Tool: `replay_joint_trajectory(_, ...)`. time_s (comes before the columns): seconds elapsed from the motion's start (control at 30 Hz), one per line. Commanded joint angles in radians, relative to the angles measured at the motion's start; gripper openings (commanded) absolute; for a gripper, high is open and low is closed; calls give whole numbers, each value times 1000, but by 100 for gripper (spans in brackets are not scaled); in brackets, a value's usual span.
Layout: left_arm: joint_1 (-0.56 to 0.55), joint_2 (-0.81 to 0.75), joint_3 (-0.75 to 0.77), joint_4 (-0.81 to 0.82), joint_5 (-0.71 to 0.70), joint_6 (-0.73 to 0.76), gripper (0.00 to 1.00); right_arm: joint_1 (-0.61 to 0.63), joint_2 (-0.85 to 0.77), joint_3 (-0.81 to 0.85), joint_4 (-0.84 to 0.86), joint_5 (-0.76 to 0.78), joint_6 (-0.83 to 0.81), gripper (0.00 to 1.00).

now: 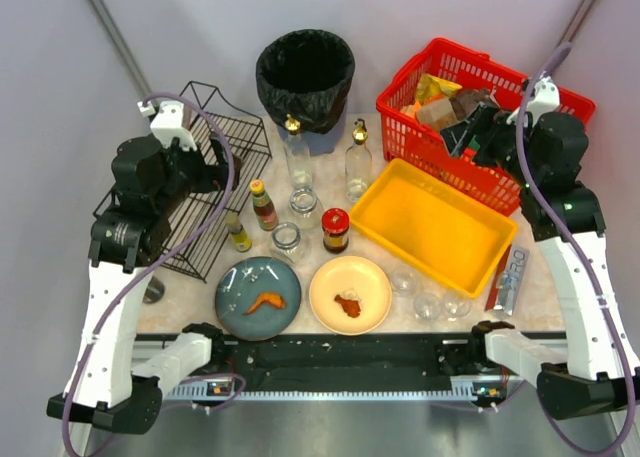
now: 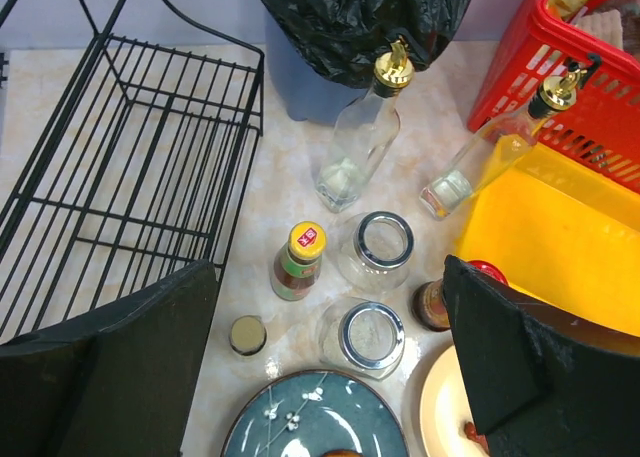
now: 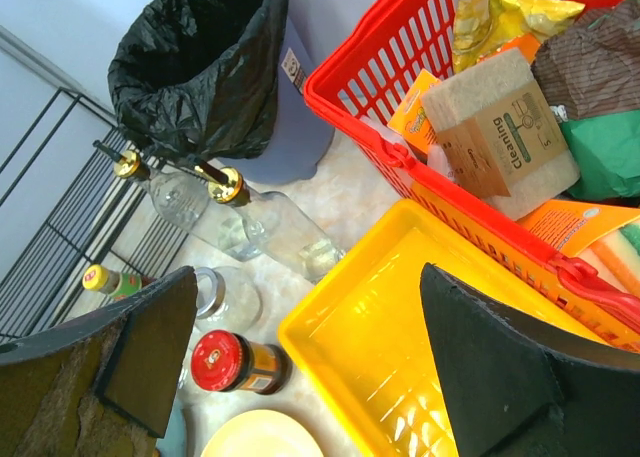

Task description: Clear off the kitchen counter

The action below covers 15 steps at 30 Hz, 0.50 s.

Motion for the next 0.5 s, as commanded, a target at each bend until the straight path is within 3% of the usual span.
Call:
replay_joint_trajectory(0.0,4,-52,-19,28,-62,-31,99,-6,6,1,25,-11,13,91)
replay_joint_trajectory(0.2,2,-106,-39,-4,-132,36,99,-6,9,1,24,-13,5,91)
replay_joint_trajectory(0.33,2,-123,-3,-87,-431,26,99,-5,13,4,24,-16,-3,90)
replay_joint_trajectory(0.47,4,-131,-1,-197,-673,-80,99,-5,27,9,22,-27,-1,90)
